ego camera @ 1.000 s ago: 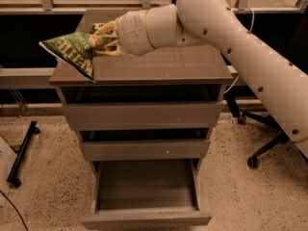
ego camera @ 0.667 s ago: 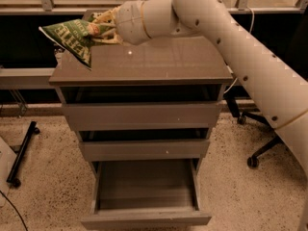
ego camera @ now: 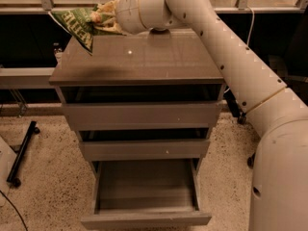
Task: Pick green jalapeno chip bag from bottom drawer and place on counter
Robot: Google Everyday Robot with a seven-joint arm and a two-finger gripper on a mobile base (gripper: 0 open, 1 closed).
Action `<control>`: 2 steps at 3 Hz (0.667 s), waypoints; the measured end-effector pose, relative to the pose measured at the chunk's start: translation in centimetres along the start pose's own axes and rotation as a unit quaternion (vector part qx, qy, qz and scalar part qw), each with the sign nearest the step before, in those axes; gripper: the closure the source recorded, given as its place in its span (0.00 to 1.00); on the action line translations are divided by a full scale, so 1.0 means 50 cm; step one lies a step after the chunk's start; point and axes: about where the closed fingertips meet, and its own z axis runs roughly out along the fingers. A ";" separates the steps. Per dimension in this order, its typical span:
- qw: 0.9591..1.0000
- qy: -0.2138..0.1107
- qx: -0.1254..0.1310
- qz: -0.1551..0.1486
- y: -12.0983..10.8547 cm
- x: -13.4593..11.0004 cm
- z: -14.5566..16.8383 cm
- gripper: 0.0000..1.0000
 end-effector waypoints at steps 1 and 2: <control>0.999 0.026 0.003 0.020 -0.008 0.060 0.012 0.82; 1.000 0.024 0.001 0.020 -0.006 0.056 0.015 0.59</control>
Offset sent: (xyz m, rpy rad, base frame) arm 0.0210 -0.0055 -0.0104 -0.0097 0.0248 -0.0433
